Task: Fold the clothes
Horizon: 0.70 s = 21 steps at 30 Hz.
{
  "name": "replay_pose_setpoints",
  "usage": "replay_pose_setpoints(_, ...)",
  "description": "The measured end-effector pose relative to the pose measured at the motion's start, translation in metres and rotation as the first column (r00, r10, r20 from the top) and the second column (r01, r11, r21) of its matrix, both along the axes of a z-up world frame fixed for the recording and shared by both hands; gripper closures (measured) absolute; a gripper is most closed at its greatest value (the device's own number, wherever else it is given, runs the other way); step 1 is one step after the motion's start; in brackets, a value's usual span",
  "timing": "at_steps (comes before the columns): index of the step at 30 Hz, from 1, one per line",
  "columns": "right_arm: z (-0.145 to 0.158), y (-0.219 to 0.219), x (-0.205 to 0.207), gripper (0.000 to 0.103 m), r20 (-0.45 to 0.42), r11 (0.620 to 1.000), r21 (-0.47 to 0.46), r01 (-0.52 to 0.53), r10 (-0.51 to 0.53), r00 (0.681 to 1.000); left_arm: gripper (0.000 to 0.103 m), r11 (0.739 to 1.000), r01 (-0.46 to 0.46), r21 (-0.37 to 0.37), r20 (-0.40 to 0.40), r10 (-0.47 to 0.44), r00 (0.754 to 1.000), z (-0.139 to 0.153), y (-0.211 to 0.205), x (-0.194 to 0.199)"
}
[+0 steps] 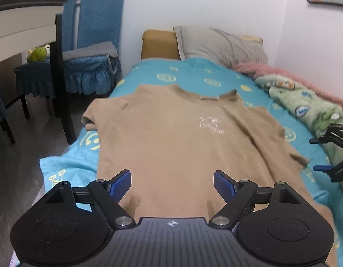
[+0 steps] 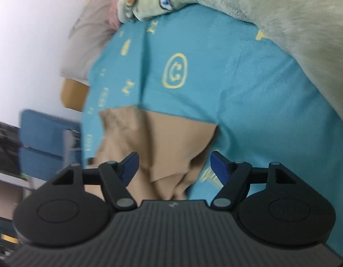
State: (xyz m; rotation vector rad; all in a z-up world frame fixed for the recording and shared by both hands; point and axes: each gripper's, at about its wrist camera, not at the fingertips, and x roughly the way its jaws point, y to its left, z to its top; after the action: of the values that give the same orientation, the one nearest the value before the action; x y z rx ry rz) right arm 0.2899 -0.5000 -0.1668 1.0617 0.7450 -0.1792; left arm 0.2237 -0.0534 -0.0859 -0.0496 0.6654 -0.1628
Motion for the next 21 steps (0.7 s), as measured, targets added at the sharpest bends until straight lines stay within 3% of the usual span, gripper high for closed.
replay_pose_setpoints(4, -0.025, 0.002, 0.021, 0.043, -0.051, 1.0, -0.024, -0.017, 0.016, 0.999, 0.02, 1.0, 0.013, -0.002, -0.019, -0.013, 1.0, -0.009, -0.003, 0.008)
replay_pose_setpoints(6, -0.022, 0.008, 0.029, 0.072, -0.032, 0.995, -0.091, -0.051, 0.048, 0.998, 0.02, 1.0, 0.02, -0.004, -0.029, -0.02, 0.999, -0.013, -0.005, 0.012)
replay_pose_setpoints(10, -0.015, 0.018, 0.041, 0.096, 0.03, 0.98, -0.19, -0.066, 0.073, 0.997, 0.02, 0.999, 0.037, -0.014, -0.037, -0.038, 0.999, -0.018, -0.007, 0.017)
replay_pose_setpoints(13, 0.0, 0.012, 0.043, 0.098, 0.081, 0.959, -0.282, -0.005, 0.029, 0.996, 0.02, 0.998, 0.053, -0.033, -0.031, -0.055, 0.998, -0.017, -0.008, 0.018)
replay_pose_setpoints(16, 0.022, 0.005, 0.04, 0.099, 0.17, 0.909, -0.404, 0.106, -0.04, 0.985, 0.02, 0.996, 0.074, -0.044, -0.028, -0.075, 0.997, -0.017, -0.012, 0.019)
replay_pose_setpoints(18, 0.033, -0.006, 0.038, 0.099, 0.229, 0.88, -0.439, 0.183, -0.087, 0.969, 0.02, 0.995, 0.088, -0.043, -0.017, -0.088, 0.996, -0.017, -0.017, 0.02)
replay_pose_setpoints(21, 0.039, -0.025, 0.045, 0.099, 0.24, 0.846, -0.486, 0.219, -0.112, 0.964, 0.02, 0.995, 0.099, -0.033, -0.007, -0.099, 0.995, -0.019, -0.02, 0.02)
